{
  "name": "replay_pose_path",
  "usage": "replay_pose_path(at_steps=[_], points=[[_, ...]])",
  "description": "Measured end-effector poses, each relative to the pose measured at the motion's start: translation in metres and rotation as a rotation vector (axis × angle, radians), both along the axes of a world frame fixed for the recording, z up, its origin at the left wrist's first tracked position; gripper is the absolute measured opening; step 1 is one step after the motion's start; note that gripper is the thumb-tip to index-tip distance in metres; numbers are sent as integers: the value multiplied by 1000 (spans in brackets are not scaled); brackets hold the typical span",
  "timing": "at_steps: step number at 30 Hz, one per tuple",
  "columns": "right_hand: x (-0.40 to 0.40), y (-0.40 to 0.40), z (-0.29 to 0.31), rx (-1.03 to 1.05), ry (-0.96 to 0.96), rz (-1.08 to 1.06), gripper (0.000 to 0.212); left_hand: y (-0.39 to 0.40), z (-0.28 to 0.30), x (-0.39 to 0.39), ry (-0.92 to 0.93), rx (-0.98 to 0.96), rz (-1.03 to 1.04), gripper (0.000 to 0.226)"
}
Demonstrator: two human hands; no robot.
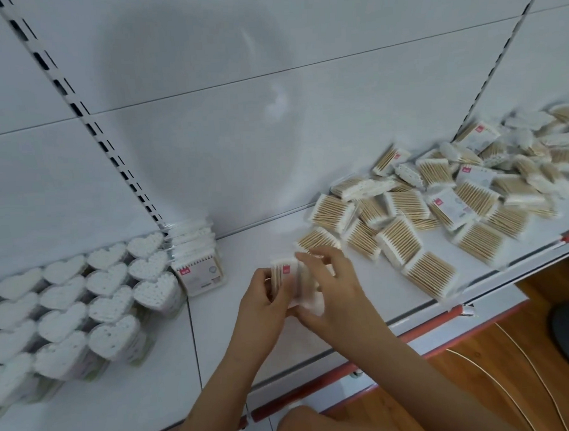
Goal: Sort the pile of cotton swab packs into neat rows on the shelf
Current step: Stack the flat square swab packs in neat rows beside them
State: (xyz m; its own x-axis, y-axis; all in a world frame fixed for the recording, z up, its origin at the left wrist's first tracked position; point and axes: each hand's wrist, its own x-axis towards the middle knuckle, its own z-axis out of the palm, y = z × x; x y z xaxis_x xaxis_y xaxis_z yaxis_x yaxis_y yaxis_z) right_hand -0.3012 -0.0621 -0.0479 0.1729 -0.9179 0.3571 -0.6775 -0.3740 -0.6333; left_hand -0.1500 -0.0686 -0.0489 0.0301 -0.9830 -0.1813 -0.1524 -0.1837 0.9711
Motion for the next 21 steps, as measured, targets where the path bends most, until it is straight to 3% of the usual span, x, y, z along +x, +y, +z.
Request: replay_pose_path(at_steps=[5, 9, 12, 15, 18, 21], points=[[3, -1, 6, 321, -340, 156, 77, 2, -3, 10, 143, 126, -4, 37], [-4, -7, 2, 487, -526, 199, 78, 3, -4, 17, -106, 94, -27, 52], [-7, -9, 1, 464, -549, 201, 71, 1, -5, 18, -77, 102, 55, 50], [-11, -14, -3, 308, -401, -6, 54, 0, -8, 22, 89, 150, 57, 50], [-2, -15, 7, 515, -491, 36, 33, 3, -7, 27, 263, 154, 2, 49], [18, -13, 6, 711, -550, 134, 23, 11, -5, 28, 247, 154, -75, 43]])
